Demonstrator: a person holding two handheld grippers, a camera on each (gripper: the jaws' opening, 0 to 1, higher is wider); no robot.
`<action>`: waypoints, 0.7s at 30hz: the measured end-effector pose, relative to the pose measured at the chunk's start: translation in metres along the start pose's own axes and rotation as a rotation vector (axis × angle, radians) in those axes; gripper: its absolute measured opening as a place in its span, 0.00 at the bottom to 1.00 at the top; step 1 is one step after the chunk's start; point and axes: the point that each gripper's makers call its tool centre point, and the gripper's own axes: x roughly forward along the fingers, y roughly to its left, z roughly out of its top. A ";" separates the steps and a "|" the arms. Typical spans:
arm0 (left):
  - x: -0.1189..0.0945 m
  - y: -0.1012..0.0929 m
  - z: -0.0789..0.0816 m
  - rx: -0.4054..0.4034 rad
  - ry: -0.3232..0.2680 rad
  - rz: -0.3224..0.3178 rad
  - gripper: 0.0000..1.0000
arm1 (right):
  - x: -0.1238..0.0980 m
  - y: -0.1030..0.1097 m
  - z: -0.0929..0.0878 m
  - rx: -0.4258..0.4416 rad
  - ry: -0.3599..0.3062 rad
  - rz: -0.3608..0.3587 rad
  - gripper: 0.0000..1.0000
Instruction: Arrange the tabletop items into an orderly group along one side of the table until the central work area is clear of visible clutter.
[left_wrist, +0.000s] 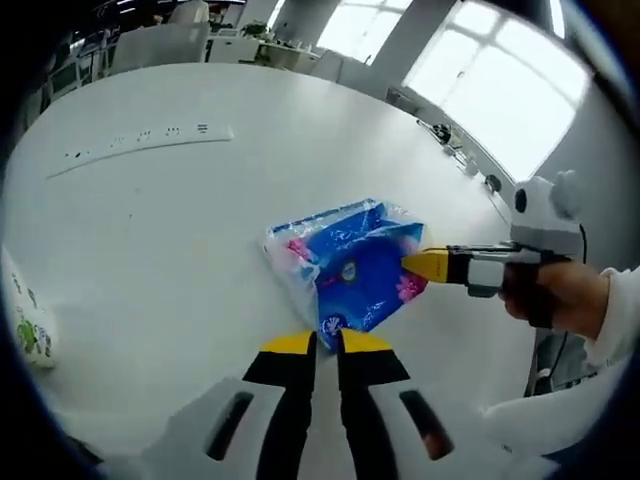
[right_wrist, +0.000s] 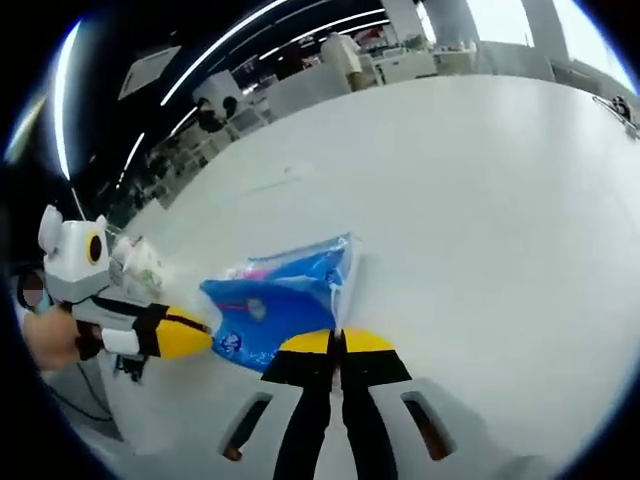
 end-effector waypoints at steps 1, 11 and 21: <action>-0.001 0.001 -0.002 0.012 0.015 0.005 0.03 | 0.001 0.000 -0.001 0.005 0.002 0.003 0.00; -0.003 0.004 -0.001 0.023 0.009 0.026 0.09 | 0.002 0.002 -0.004 0.018 0.004 0.018 0.00; -0.014 0.008 0.011 0.073 -0.051 0.082 0.39 | -0.007 0.003 0.012 -0.024 -0.080 -0.008 0.38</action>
